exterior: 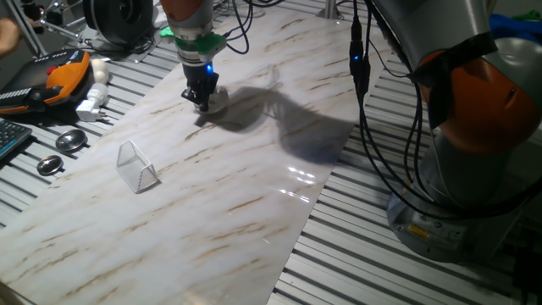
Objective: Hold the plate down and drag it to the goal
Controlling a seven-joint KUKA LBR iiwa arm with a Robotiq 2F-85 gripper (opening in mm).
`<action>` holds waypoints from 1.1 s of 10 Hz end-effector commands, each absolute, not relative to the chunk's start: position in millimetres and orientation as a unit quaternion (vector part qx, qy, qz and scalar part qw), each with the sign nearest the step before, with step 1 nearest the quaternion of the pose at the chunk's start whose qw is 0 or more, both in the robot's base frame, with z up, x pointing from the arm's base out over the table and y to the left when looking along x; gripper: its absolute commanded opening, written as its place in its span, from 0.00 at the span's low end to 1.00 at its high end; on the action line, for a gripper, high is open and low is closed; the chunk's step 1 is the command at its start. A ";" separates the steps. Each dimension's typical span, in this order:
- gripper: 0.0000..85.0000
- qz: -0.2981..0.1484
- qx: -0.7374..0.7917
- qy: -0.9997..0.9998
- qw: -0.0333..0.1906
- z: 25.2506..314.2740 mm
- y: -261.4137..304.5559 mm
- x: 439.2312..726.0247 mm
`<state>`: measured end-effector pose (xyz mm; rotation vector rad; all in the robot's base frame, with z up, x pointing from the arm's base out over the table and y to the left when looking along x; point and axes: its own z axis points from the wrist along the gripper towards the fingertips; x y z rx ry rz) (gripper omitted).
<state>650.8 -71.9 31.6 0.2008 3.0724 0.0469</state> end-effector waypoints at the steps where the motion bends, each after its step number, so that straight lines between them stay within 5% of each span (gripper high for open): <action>1: 0.00 0.016 0.066 0.997 0.031 32.1 -71.1 650.6; 11: 0.00 0.025 0.075 0.996 0.029 32.8 -66.1 646.1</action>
